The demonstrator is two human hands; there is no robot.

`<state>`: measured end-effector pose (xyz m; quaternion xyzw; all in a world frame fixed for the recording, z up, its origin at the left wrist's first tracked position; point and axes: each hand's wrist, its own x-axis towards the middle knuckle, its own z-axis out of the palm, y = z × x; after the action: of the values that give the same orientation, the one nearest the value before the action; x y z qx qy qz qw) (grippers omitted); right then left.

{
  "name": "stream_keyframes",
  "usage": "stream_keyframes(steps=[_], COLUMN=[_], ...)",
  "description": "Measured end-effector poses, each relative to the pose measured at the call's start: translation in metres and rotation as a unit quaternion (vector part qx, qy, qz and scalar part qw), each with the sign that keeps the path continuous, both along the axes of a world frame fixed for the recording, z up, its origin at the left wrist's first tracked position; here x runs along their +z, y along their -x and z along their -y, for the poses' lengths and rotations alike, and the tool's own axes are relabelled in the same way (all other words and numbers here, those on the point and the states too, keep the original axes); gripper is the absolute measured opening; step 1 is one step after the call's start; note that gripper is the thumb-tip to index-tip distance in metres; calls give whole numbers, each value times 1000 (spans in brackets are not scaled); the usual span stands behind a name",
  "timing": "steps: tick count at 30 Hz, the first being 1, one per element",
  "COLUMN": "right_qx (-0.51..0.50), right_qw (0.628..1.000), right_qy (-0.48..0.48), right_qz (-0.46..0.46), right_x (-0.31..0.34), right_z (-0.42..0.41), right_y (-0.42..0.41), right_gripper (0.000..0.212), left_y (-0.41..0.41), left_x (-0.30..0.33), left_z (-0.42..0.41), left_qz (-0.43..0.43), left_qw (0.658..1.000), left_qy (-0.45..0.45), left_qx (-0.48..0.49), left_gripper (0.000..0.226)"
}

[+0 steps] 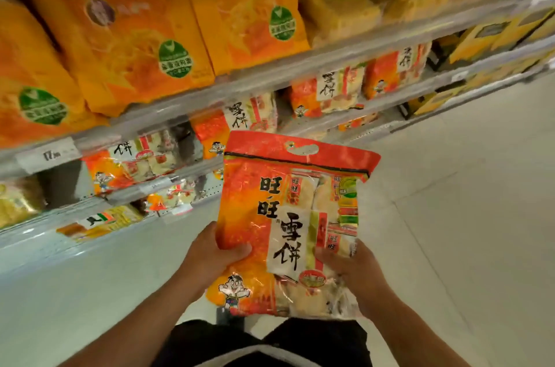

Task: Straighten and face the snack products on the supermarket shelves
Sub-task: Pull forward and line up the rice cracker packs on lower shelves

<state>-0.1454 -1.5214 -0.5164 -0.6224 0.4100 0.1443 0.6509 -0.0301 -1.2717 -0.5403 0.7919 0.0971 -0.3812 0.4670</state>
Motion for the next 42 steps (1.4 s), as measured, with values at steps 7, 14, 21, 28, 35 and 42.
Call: stream_keyframes(steps=[7,14,21,28,35,42], right_qx=[63,67,51,69,68,61], right_qw=[994,993,998,987,981,985], right_qy=[11,16,45,118,105,70], right_qz=[-87,-100,2,89,149,147], right_x=[-91,-241,-393,-466,-455,-469], right_z=[79,110,137,151,148,145], right_y=[-29,-80,-163,-204,-215,-241], right_gripper=[22,18,24,30,34,32], left_y=[31,-24,-163,-294,-306,-266], left_x=[-73,-221,-399,-497,-513,-498], left_z=[69,98,78,45,31,15], left_qz=[-24,15,152,195,224,161], left_qw=[993,994,971,925,904,914], left_qy=[-103,-101,-88,-95,-75,127], left_qx=[45,29,160,310,357,351], left_gripper=[50,76,63,98,65,58])
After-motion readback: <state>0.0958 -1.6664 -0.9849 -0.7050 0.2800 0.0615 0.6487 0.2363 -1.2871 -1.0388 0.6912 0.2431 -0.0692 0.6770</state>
